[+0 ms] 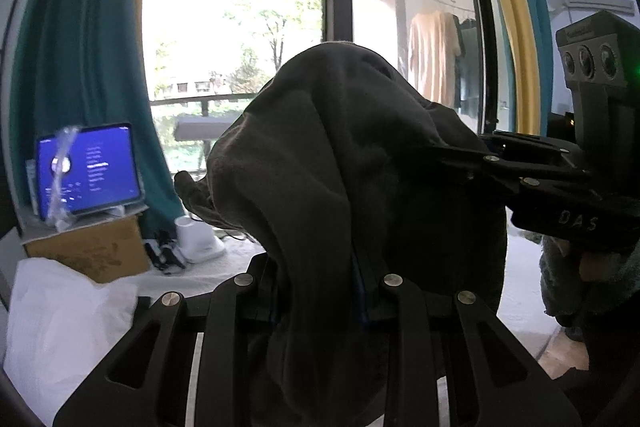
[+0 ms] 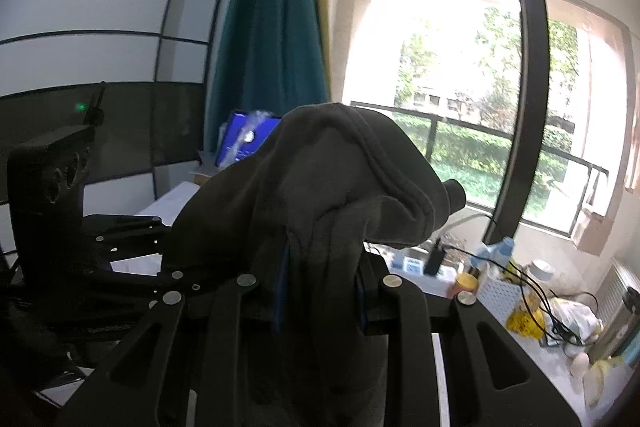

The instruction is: Fold small clothes

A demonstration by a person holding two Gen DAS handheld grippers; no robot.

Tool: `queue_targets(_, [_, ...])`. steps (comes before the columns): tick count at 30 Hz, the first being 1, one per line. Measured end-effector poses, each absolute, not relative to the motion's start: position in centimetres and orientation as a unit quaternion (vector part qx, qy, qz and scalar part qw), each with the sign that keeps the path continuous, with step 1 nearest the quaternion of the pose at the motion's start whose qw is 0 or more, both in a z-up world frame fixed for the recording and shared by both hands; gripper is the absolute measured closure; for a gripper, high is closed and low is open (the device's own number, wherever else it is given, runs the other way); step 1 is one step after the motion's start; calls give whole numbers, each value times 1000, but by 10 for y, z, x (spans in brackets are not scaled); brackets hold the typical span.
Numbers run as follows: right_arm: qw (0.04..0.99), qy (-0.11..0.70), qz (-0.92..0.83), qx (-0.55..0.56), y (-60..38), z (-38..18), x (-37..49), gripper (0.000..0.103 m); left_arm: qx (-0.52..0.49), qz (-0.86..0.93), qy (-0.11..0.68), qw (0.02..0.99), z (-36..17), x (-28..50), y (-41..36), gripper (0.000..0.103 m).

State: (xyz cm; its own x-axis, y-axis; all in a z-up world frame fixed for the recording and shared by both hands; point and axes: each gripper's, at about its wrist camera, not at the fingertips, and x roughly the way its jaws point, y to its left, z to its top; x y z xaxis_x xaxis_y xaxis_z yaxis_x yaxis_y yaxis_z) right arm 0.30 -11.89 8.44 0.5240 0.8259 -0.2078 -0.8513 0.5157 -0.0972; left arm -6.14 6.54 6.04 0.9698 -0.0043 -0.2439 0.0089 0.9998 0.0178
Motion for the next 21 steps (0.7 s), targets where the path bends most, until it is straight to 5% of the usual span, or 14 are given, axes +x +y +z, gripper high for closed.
queue_targets(21, [801, 47, 587, -109, -44, 77, -61, 77, 21, 86, 150, 985, 61, -129, 136, 74])
